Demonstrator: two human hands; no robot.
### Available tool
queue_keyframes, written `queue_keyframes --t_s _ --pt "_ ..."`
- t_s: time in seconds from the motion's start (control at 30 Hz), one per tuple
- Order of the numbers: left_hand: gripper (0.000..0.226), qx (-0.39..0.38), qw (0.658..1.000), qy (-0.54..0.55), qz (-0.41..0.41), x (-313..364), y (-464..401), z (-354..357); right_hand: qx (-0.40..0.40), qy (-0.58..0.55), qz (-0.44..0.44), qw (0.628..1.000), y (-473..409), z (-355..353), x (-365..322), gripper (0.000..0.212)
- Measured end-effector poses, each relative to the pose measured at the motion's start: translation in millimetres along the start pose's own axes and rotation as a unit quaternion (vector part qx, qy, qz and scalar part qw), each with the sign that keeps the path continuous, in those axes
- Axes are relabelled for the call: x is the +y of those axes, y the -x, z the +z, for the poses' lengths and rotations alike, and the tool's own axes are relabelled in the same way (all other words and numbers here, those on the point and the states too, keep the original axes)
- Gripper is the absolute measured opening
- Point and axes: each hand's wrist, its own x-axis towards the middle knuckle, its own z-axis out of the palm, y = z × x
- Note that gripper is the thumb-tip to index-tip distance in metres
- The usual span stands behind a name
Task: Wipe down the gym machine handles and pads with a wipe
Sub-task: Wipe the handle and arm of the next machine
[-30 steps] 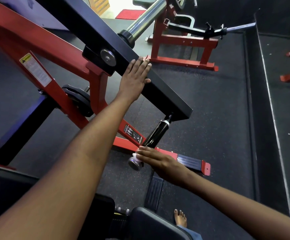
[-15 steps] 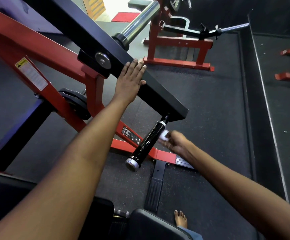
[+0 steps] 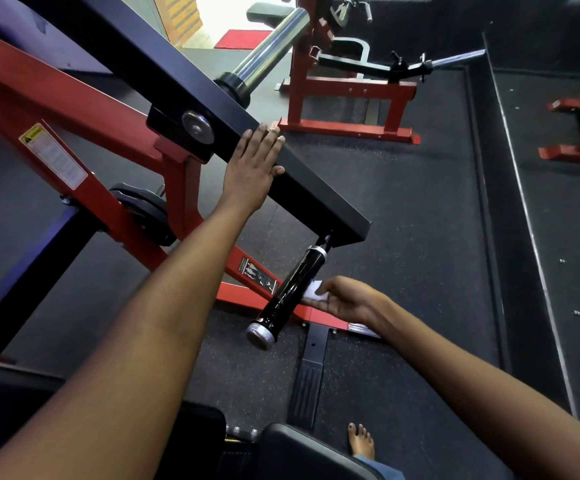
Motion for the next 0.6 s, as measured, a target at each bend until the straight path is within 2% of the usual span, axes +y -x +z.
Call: queue_keyframes --t_s 0.07,0.13,0.2,0.23,0.27,0.33,0.4,0.5,0.6 --pt "0.055 -0.005 1.0 -0.001 -0.001 0.5 0.1 -1.9 0.025 -0.001 -0.025 0.999 5.0 -6.4 -11.8 0.039" --pt "0.055 -0.013 1.0 -0.007 -0.002 1.9 0.5 -4.7 0.069 0.014 -0.09 0.993 8.6 -10.4 -23.2 0.033" --pt "0.055 -0.021 1.0 -0.015 -0.007 2.7 0.4 -8.1 0.131 0.115 -0.187 0.967 10.3 -11.9 -31.6 0.027" --pt "0.055 -0.024 0.999 -0.019 -0.01 3.4 1.0 -9.7 0.159 0.187 -0.246 0.938 10.9 -12.0 -34.3 0.023" --pt "0.055 -0.028 0.999 -0.023 -0.012 4.0 1.0 -12.2 0.192 0.269 -0.306 0.893 11.0 -12.0 -37.2 0.021" --pt "0.056 -0.042 0.999 -0.029 -0.017 5.6 0.8 -15.4 0.25 0.418 -0.408 0.772 13.3 -6.9 -39.6 0.021" --pt "0.056 -0.052 0.998 -0.035 -0.022 7.8 0.3 -18.7 0.206 0.52 -0.476 0.678 14.6 4.1 -37.2 0.02" --pt "0.056 -0.073 0.997 -0.022 -0.033 10.5 -0.8 -20.7 0.103 0.677 -0.434 0.586 -1.3 15.9 -27.8 0.026" --pt "0.056 -0.081 0.996 -0.017 -0.039 11.9 -3.2 -21.0 0.097 0.762 -0.389 0.509 -12.9 25.9 -16.1 0.027"
